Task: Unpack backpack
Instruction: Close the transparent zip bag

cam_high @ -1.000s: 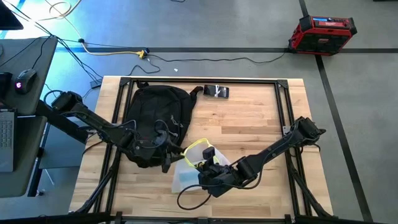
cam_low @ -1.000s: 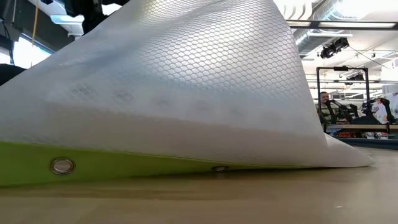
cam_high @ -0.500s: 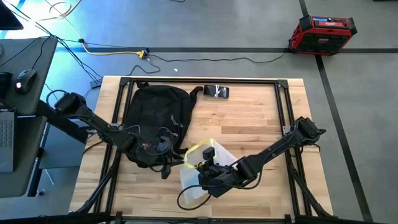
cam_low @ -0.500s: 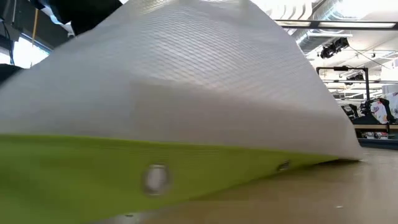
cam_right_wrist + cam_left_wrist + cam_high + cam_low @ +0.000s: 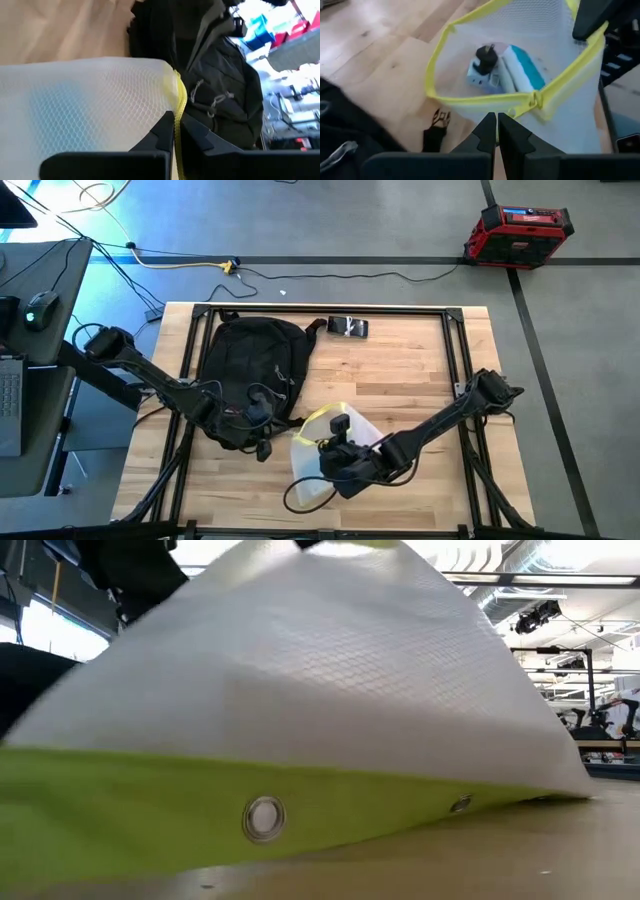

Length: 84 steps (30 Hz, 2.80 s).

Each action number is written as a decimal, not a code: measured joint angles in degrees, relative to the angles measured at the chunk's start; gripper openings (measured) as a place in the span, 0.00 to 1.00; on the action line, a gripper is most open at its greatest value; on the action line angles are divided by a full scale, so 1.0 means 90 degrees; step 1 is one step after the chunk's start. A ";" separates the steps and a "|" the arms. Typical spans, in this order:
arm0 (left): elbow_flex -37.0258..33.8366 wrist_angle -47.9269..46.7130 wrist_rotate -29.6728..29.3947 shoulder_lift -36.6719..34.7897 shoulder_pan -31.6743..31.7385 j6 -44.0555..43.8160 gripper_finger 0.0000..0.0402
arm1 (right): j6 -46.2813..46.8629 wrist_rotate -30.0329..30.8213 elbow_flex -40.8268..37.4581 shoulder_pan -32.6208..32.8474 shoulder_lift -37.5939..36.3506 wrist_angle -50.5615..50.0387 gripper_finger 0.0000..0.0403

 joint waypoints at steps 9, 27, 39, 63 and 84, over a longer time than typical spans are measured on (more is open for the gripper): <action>-0.0202 0.0131 0.0395 0.0022 -0.0081 -0.0634 0.04 | 0.0067 0.0069 0.0000 -0.0055 0.0694 -0.0024 0.00; -0.2587 0.4759 0.0308 0.0261 -0.0659 -0.3216 0.52 | 0.0102 -0.0031 0.0000 -0.0096 0.0769 -0.0031 0.00; -0.1836 0.4788 -0.0135 0.1539 -0.0691 -0.3461 0.53 | 0.0050 -0.0031 -0.0002 -0.0101 0.0767 -0.0010 0.00; -0.1807 0.6603 0.0143 0.2634 -0.0648 -0.2911 0.29 | 0.0050 -0.0070 0.0000 -0.0098 0.0762 -0.0014 0.00; -0.1793 0.3579 0.0213 0.0029 0.0143 -0.0463 0.00 | 0.0363 -0.1220 0.0323 -0.0443 0.0755 -0.0773 0.24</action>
